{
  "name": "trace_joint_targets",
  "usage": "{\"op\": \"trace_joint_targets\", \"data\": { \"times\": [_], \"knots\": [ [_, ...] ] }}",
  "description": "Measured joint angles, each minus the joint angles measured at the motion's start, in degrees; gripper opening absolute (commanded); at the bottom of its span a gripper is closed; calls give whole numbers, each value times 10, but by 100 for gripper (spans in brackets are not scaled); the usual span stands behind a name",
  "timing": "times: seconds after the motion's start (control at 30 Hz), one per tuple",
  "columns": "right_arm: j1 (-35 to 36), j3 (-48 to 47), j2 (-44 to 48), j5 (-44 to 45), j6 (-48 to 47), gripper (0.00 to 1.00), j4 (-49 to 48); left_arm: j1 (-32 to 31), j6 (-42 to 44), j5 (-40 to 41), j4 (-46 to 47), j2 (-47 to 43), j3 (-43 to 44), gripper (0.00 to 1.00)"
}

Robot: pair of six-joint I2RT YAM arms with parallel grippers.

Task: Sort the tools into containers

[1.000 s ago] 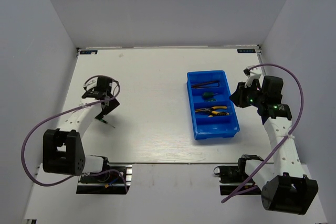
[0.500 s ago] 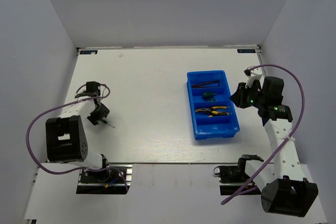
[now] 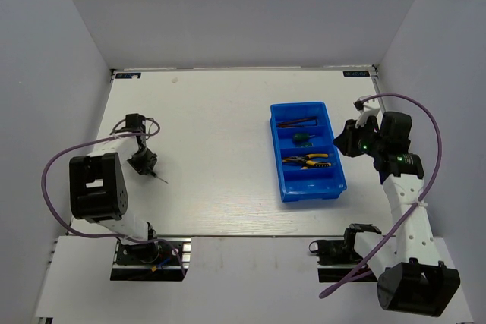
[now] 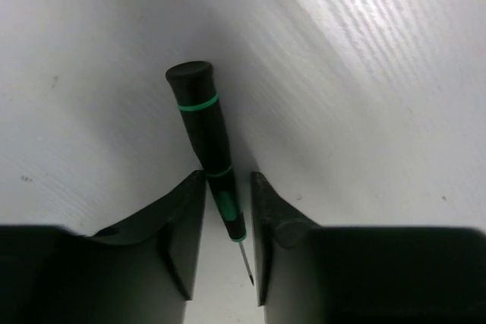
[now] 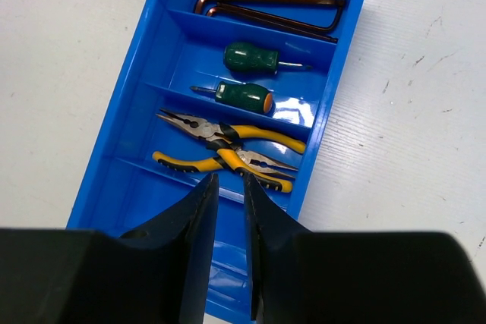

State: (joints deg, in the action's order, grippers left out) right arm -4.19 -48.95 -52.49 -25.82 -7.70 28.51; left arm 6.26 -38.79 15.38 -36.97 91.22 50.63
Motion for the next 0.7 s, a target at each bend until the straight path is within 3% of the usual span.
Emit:
{"op": "trace_joint_targets", "data": {
  "times": [0.17, 0.27, 0.33, 0.4, 0.43, 0.47, 0.53, 0.6, 0.63, 0.67, 0.7],
  "knots": [
    [0, 0, 7, 2, 0, 26, 0, 0, 2, -17, 19, 0, -8, 38],
    [0, 0, 12, 3, 0, 26, 0, 2, 3, -25, 38, -7, -22, 23],
    [0, 0, 16, 4, 0, 26, 0, 3, 4, -28, 43, -7, -23, 5],
    [-1, 0, 19, 4, 0, 26, 0, 2, 7, -28, 45, -7, -22, 0],
    [-1, 0, 21, 4, 0, 29, 0, 1, 9, -28, 45, -7, -21, 0],
    [-1, 0, 22, 4, 1, 50, 0, -1, 13, -28, 45, -9, -21, 0],
    [-1, 0, 22, 3, 3, 59, 1, -6, 30, -39, 54, -17, -24, 0],
    [-2, 1, 22, 2, -2, 50, 1, -16, 50, -71, 70, -29, -34, 0],
    [-2, 1, 22, 1, -4, 38, 1, -24, 63, -97, 75, -36, -37, 0],
    [-2, 1, 21, 0, -7, 5, 0, -32, 75, -123, 81, -43, -39, 0],
    [-2, 1, 21, -2, -9, 0, 0, -44, 91, -157, 89, -55, -39, 0]
  ]
}}
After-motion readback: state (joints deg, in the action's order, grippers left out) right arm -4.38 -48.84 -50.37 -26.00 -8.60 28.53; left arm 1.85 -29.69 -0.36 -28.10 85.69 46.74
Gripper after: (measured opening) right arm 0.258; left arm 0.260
